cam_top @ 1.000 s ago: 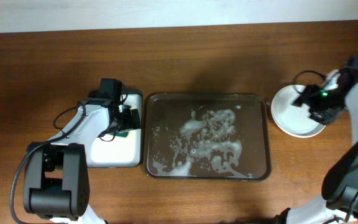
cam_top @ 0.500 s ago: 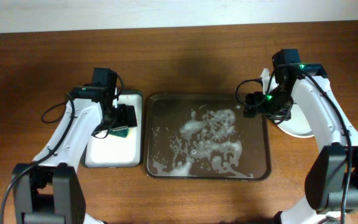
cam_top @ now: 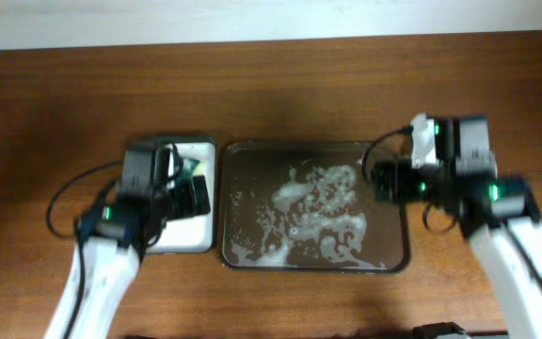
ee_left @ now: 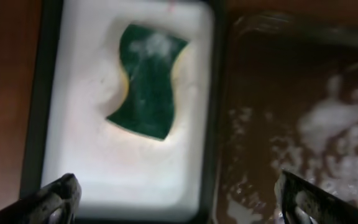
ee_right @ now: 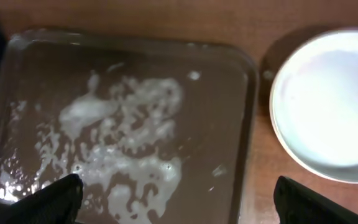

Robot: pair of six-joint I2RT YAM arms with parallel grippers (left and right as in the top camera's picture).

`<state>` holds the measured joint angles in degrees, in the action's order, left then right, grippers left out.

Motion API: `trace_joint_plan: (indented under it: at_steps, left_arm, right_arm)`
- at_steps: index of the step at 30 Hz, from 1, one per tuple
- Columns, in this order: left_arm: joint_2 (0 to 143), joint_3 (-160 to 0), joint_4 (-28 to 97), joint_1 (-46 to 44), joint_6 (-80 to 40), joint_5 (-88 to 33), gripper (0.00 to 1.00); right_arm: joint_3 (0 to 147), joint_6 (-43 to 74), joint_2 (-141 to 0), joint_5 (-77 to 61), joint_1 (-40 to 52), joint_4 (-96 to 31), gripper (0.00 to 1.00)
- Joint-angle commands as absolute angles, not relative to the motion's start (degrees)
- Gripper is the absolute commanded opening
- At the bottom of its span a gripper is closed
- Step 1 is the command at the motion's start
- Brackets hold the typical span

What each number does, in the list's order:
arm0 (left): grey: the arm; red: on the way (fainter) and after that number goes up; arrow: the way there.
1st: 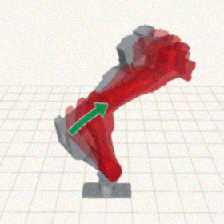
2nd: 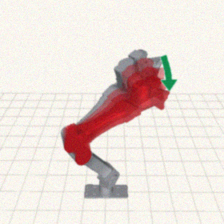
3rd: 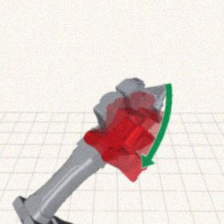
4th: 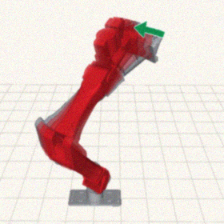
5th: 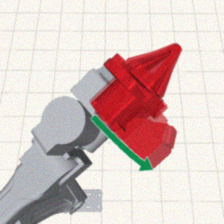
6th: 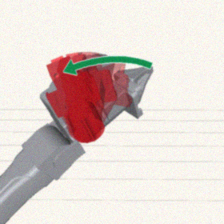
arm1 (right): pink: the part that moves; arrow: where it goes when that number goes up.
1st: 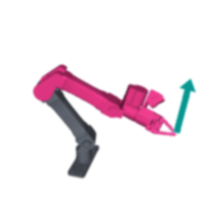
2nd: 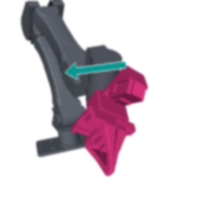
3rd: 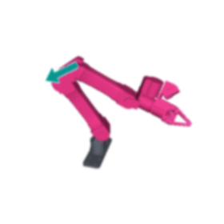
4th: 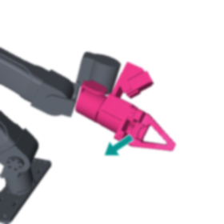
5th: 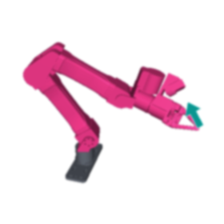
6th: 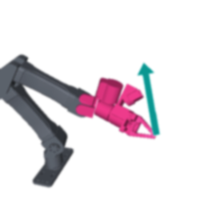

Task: Clean dirty plates on tray and stack at the side

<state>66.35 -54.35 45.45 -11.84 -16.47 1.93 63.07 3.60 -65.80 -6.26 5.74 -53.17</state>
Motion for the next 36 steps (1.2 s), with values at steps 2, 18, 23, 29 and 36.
trace_joint_plan:
  at_steps: [2,18,23,29,36]
  left_arm:
    - [51.75,-46.46,43.11,-12.97,-18.81,2.81,0.99]
    - [43.53,-45.15,43.13,-12.97,-18.81,2.76,1.00]
    - [43.53,-45.15,43.13,-12.97,-18.81,2.76,0.99]
    - [43.53,-45.15,43.13,-12.97,-18.81,2.76,0.99]
    - [43.53,-45.15,43.16,-12.97,-18.81,2.76,0.99]
  right_arm:
    - [57.21,3.84,-53.39,-4.01,7.70,-52.97,0.99]
    - [57.17,3.84,-54.76,-4.01,7.70,-54.17,0.99]
    - [57.14,3.84,-59.31,-3.99,7.70,-54.15,0.99]
    - [55.00,3.81,-54.33,-3.97,7.38,-53.67,0.99]
    - [38.44,3.84,-35.68,-4.05,6.20,-34.48,0.99]
